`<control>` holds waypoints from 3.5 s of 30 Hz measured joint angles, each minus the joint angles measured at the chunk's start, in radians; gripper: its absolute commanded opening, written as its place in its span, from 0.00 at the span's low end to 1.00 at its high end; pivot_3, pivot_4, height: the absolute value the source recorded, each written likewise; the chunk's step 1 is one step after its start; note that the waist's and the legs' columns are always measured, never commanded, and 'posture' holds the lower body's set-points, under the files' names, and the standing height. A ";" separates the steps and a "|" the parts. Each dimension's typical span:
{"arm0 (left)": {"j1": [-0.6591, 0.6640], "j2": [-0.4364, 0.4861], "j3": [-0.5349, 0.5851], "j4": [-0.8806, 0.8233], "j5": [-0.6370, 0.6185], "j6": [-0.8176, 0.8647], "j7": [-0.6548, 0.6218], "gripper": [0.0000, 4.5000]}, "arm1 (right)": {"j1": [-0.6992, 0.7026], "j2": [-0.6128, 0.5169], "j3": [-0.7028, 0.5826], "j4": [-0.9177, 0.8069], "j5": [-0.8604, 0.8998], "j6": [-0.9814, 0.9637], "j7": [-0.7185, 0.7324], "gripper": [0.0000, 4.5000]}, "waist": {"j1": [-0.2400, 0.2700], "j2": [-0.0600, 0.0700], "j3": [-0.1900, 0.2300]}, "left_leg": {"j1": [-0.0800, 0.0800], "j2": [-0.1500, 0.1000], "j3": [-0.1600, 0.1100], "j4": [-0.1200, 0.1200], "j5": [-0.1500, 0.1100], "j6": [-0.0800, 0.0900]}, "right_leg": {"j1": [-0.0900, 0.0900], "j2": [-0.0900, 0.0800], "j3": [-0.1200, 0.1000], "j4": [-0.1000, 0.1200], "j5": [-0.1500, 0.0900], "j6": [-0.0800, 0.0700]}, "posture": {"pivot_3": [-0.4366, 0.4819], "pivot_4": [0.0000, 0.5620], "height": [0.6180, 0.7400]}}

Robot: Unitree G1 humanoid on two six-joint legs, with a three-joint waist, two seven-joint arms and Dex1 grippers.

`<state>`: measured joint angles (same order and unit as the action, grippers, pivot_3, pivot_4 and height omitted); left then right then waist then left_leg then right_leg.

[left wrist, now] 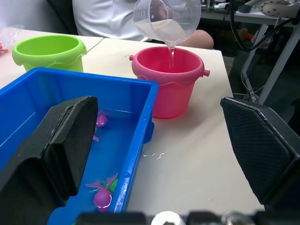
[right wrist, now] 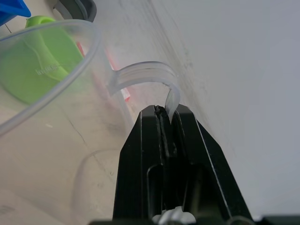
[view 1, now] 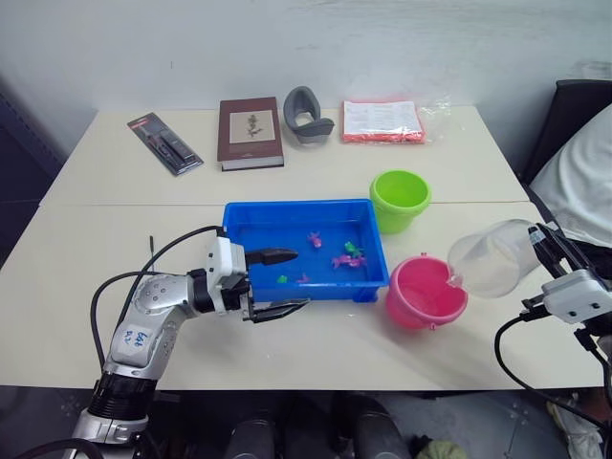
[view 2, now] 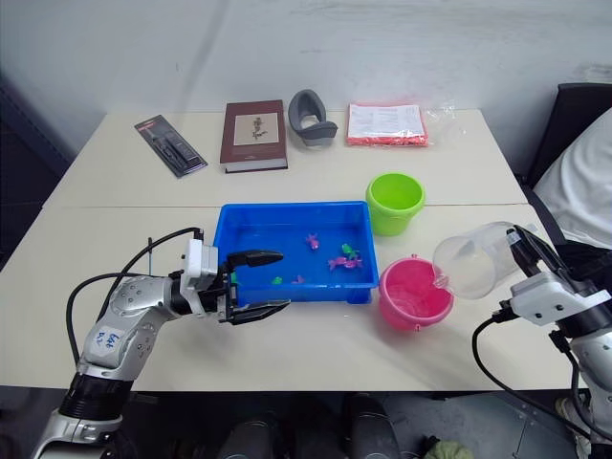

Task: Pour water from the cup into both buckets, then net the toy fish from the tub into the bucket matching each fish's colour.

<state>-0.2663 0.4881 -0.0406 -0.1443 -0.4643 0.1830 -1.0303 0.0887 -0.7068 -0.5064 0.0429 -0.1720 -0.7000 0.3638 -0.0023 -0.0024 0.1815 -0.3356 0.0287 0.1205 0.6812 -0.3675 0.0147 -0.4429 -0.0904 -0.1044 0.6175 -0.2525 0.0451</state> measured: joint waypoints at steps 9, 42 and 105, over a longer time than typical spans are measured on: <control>0.001 -0.001 0.000 0.000 0.001 -0.008 0.003 1.00 | -0.007 -0.003 0.026 0.009 -0.021 0.001 -0.025 0.01 | -0.001 0.000 0.000 | 0.000 0.000 0.000 0.000 0.000 0.000 | 0.000 0.000 0.000 0.000 0.000 0.000 | 0.48 0.27 1.00; -0.047 0.015 0.160 0.044 -0.023 0.040 0.157 1.00 | -0.490 -0.058 0.139 -0.046 0.609 1.261 -0.138 0.01 | 0.000 0.000 0.000 | -0.003 -0.001 0.000 0.000 0.001 0.002 | -0.001 -0.002 -0.002 0.000 0.000 0.000 | 0.48 0.27 1.00; -0.007 -0.004 0.160 -0.082 -0.008 0.093 0.268 1.00 | -0.902 -0.019 0.661 0.583 -0.411 0.413 -0.477 0.01 | -0.027 0.000 0.000 | -0.004 0.000 0.000 0.001 0.003 0.000 | -0.002 -0.001 -0.002 -0.001 0.000 0.000 | 0.48 0.27 1.00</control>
<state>-0.2728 0.4843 0.1191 -0.2265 -0.4721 0.2763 -0.7619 -0.8133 -0.7258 0.1542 0.6255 -0.5832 -0.2865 -0.1130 -0.0291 -0.0022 0.1816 -0.3397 0.0289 0.1204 0.6820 -0.3640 0.0144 -0.4449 -0.0912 -0.1060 0.6163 -0.2522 0.0455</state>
